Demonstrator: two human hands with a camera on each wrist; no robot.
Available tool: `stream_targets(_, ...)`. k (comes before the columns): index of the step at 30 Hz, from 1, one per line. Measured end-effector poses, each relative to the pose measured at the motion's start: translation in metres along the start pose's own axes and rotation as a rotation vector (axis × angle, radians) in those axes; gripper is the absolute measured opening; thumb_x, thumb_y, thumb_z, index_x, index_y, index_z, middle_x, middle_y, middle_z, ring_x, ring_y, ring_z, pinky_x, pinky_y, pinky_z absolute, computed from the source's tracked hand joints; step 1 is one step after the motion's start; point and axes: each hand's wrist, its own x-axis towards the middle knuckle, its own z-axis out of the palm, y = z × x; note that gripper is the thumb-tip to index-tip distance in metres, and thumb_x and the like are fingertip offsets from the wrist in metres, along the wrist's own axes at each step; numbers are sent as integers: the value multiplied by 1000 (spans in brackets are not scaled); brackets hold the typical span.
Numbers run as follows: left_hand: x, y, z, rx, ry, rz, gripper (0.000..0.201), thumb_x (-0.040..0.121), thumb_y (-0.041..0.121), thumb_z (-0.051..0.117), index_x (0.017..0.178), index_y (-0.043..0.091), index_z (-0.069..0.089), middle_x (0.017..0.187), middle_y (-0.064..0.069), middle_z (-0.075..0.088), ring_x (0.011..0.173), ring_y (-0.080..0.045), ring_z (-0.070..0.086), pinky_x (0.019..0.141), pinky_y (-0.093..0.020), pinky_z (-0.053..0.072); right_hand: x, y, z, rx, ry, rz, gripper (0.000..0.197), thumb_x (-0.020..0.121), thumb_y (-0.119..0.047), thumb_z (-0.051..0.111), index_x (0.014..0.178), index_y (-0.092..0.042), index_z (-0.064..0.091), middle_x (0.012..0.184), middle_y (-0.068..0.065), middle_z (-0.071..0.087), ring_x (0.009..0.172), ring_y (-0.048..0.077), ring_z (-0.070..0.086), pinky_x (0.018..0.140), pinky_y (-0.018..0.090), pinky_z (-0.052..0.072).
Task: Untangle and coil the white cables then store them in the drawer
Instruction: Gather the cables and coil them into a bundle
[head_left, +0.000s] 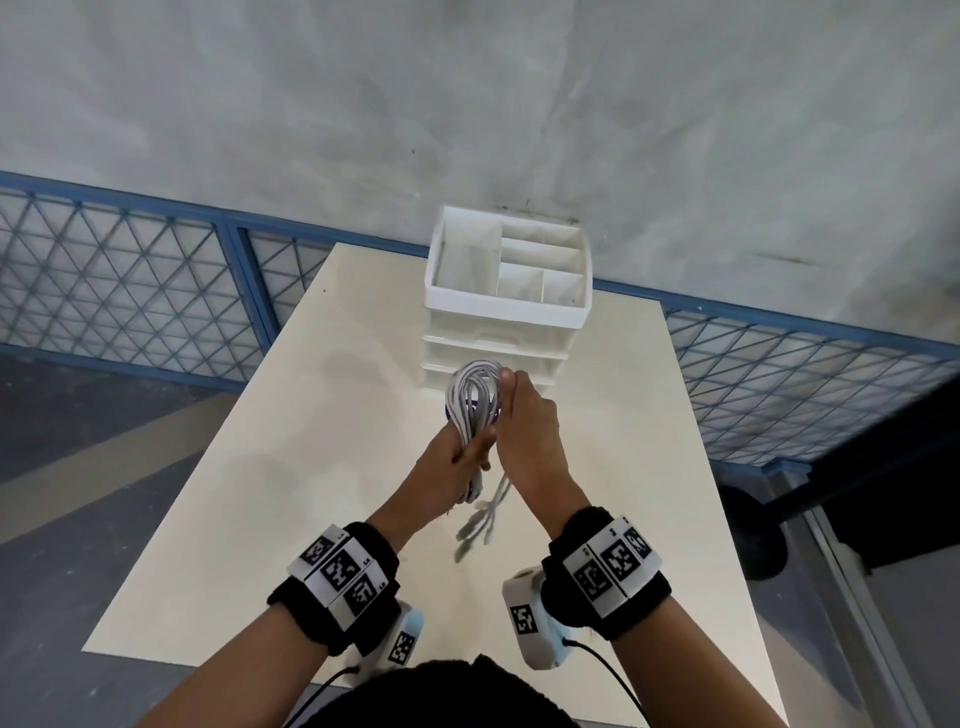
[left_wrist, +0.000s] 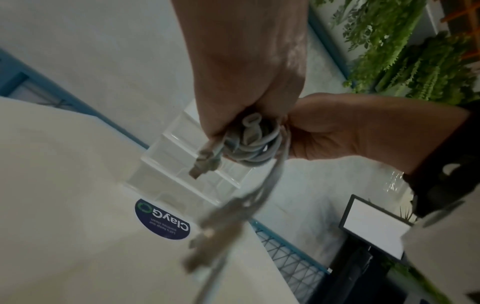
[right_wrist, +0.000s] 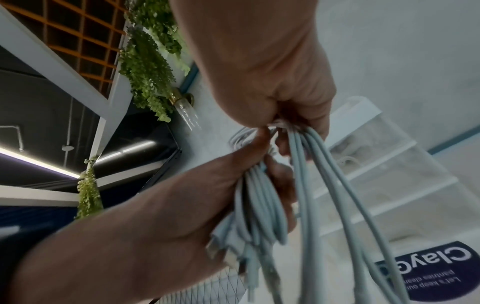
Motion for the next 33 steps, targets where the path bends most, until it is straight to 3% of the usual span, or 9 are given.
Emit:
stream_targets(3,-1,4,3,-25,12,46,20,98,12,38,80,17,43,56,6,43,35,-2,43,41,-10,34,-1,-1,4,-46,-42,-3,46,101,-37,20,94,-8,55,83,8,60,79,28,54,71,31,38)
stream_targets(5,-3,4,2,1,19,74,11,98,10,40,91,18,43,62,11,43,41,0,49,42,-5,37,0,-1,2,-74,-106,-16,49,102,-35,20,77,-9,53,71,3,54,73,25,49,65,26,29)
stream_targets(9,-1,-2,-8,57,-25,35,21,98,18,43,77,21,46,59,8,50,38,-3,51,42,-8,37,7,1,-3,-91,-223,1,54,102,-38,22,63,-10,46,61,2,52,63,23,51,58,25,33)
stream_targets(13,2,-9,-14,-35,-92,-2,29,88,40,49,85,12,55,66,5,63,62,-21,64,64,-46,50,7,-3,-8,-80,-307,-39,54,102,-36,21,69,-6,51,68,20,62,57,19,54,56,19,38)
stream_targets(17,3,-7,-20,-156,-173,-29,20,91,29,52,84,10,52,62,9,54,56,-11,56,70,-46,50,11,2,-7,-50,-391,-1,40,101,-35,28,92,-8,55,95,12,62,83,21,52,80,34,41)
stream_targets(21,1,6,-23,-166,-315,-77,17,93,24,54,84,11,51,61,8,48,53,-14,50,61,-31,47,26,4,-18,580,-439,162,36,94,-40,45,122,-19,54,113,8,63,91,23,64,80,37,51)
stream_targets(23,-1,13,-19,-82,-405,-62,21,93,24,54,81,7,50,64,0,49,55,-19,52,62,-34,47,32,-2,-24,667,-465,149,37,93,-43,46,118,-20,61,121,4,64,102,25,67,89,41,53)
stream_targets(27,0,21,-15,-38,-453,-72,26,93,26,54,79,4,51,65,-5,50,53,-18,54,58,-26,47,31,-12,-22,733,-325,162,44,88,-32,59,52,-8,63,60,5,67,52,17,62,56,25,52)
stream_targets(33,-2,28,-17,-98,-437,-92,19,87,14,63,95,18,47,61,-6,50,50,-18,51,52,-24,46,26,-10,-6,842,-108,61,44,85,-13,65,48,-7,41,39,2,46,35,16,45,45,27,42)
